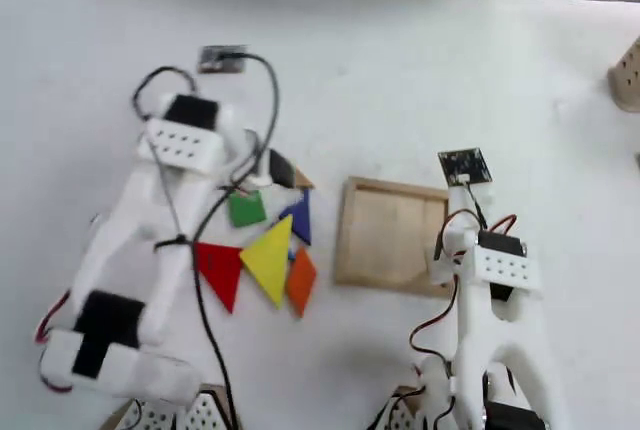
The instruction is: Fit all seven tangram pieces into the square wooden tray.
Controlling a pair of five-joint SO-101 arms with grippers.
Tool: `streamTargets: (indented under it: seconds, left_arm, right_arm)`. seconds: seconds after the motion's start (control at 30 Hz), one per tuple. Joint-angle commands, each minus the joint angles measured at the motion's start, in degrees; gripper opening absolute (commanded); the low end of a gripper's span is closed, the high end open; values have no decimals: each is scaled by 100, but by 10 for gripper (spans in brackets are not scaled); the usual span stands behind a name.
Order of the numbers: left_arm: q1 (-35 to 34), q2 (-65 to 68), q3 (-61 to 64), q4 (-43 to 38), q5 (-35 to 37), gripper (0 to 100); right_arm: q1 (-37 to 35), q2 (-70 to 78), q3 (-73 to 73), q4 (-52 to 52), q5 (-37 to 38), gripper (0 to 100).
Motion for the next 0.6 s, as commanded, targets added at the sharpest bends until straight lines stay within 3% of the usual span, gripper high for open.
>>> streamTargets:
  seconds: [0.0, 0.23, 0.4, 0.57]
  left_arm:
    - [-892, -1235, 1336, -958, -404, 350]
    - [-2105, -1991, 3754, -2558, -1169, 350]
    - [-2738, -2026, 4114, -2813, -1257, 350]
    - [-3099, -2026, 3903, -2813, -1187, 350]
  right_arm:
    - [-75, 4, -18, -40, 105, 46]
    - [-171, -48, -97, -40, 62, 46]
    - [-585, 4, -1169, 629, -422, 46]
    - [-1833, 22, -2330, 1508, -993, 46]
